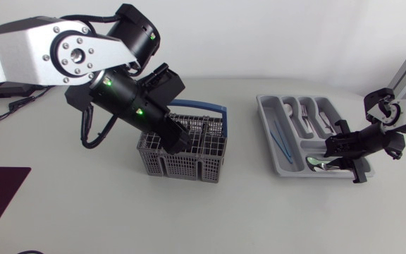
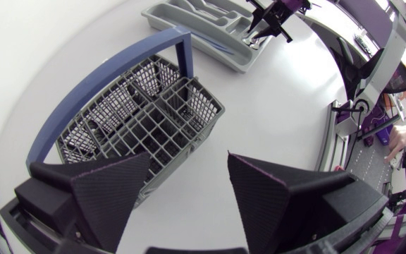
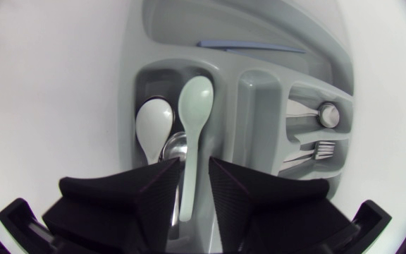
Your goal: Unload the cutlery basket into the drawer organizer.
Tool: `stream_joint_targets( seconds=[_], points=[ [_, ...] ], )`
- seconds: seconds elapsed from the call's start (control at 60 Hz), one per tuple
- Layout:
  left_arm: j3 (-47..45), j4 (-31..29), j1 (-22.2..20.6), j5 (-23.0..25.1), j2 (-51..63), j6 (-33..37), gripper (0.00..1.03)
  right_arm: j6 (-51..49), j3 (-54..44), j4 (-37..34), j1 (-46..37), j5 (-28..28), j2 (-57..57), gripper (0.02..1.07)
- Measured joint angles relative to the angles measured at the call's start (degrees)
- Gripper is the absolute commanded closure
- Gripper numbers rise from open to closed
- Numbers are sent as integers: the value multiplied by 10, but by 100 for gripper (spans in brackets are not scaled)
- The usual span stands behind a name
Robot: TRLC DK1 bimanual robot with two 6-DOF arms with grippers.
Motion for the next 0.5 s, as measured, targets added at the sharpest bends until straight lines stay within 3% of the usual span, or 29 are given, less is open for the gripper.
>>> stream_joint_targets(
  seconds=[0.1, 0.333, 0.5],
  points=[
    [-2, 0, 0, 0, -3, 0, 10, 10, -14, -1, 4, 8, -14, 8],
    [-35, 0, 16, 0, -33, 5, 10, 86, -21, -5, 70, -15, -112, 8],
    [-76, 0, 60, 9, -69, 28, 14, 219, -43, -7, 181, -28, -186, 19]
  ],
)
